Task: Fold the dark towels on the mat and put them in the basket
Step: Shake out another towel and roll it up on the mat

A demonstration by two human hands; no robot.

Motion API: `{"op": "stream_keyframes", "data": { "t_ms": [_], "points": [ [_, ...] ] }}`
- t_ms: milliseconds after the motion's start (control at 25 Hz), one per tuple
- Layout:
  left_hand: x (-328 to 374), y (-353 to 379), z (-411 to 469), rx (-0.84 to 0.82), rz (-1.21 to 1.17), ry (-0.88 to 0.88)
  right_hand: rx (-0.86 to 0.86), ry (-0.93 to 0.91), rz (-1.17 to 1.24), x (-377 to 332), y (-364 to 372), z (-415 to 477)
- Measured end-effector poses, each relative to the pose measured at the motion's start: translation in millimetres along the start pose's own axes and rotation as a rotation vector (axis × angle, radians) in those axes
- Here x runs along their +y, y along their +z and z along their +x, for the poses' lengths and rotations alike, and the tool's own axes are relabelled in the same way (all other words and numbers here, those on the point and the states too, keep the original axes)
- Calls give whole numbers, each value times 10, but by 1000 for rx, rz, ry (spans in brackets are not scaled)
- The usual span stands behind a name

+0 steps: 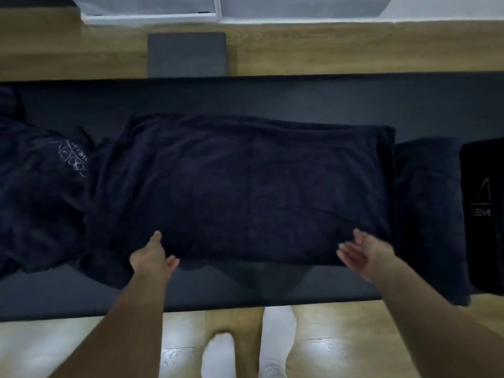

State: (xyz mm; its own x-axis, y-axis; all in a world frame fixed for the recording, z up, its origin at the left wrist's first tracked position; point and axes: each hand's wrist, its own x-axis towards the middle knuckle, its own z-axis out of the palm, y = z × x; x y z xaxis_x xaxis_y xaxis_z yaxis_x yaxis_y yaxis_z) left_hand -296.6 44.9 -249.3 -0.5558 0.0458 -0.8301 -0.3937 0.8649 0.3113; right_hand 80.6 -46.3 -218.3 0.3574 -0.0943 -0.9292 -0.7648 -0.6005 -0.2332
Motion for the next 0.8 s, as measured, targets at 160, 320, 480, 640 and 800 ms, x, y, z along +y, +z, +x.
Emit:
{"op": "stream_keyframes", "data": {
  "t_ms": [160,320,480,640,800],
  "points": [
    [5,-73,140,56,-96,27,106,106,11,555,-72,285],
    [238,-186,224,15,-222,212,155,32,138,794,-139,467],
    [268,-314,199,-13,-334,211,153,230,-22,1225,-353,261],
    [349,-360,175,-67,-313,123,98,206,-673,1319,-170,-26],
    [509,-307,258,-22,-294,163,-79,-605,-1466,632,802,-109]
  ]
}}
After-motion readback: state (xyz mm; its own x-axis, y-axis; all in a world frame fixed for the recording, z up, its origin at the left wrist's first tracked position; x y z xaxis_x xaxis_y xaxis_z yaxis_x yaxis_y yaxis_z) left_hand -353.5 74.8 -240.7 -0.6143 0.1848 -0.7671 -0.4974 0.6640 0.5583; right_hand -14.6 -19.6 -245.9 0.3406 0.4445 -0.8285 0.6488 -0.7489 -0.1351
